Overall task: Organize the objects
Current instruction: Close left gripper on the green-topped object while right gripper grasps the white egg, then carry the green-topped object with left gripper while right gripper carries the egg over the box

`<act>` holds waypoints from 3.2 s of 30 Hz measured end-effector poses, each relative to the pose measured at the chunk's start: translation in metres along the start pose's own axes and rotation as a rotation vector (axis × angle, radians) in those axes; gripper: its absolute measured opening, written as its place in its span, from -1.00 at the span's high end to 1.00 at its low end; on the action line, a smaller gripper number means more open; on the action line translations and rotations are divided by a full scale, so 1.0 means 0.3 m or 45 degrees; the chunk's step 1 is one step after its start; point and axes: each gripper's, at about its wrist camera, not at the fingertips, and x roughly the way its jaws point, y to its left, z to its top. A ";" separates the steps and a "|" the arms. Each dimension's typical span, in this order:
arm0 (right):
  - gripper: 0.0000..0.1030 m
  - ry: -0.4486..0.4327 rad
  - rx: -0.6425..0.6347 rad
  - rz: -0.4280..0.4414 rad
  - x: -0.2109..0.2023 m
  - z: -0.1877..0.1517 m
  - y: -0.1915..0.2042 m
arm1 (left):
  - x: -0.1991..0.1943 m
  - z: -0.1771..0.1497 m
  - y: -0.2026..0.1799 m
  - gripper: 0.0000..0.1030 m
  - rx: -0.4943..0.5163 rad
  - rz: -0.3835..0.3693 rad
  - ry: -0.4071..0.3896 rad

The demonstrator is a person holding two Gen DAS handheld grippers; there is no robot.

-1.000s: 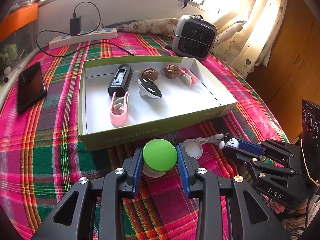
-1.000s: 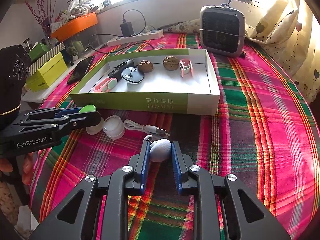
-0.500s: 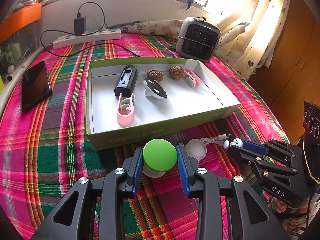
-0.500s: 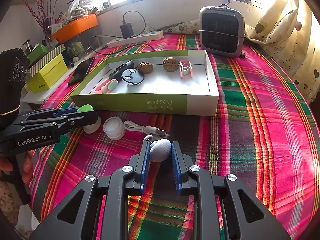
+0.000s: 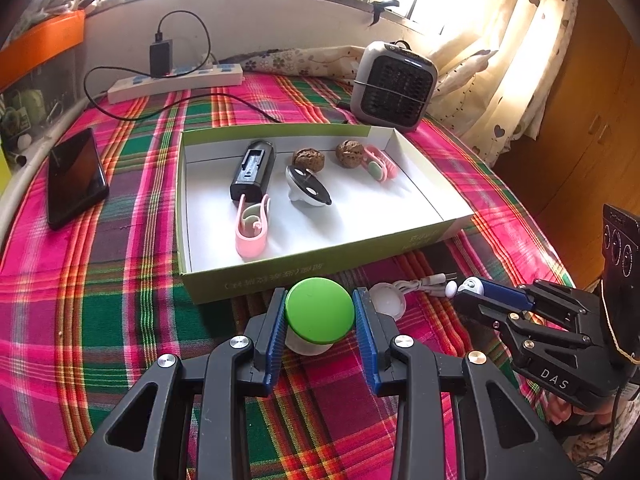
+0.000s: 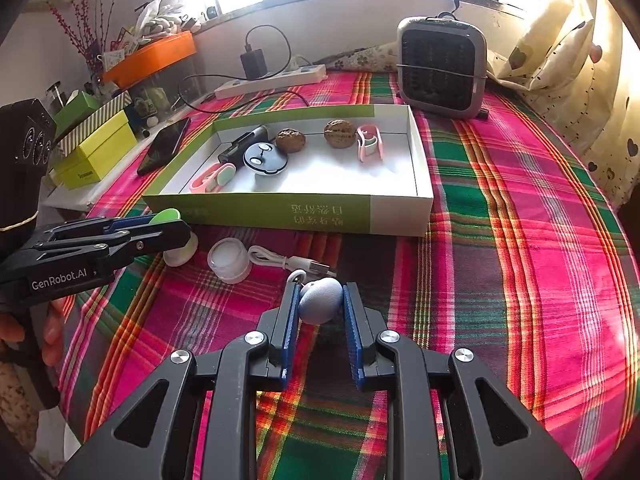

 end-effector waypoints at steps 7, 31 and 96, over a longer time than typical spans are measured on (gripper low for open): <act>0.56 -0.033 -0.006 0.003 -0.029 0.021 -0.008 | -0.026 0.023 -0.011 0.41 0.003 -0.015 -0.024; 0.56 -0.119 -0.078 -0.020 0.016 0.247 -0.031 | 0.030 0.160 0.006 0.41 -0.009 -0.001 -0.058; 0.48 0.061 -0.156 -0.020 0.311 0.370 -0.055 | 0.202 0.195 0.026 0.36 -0.017 0.037 0.047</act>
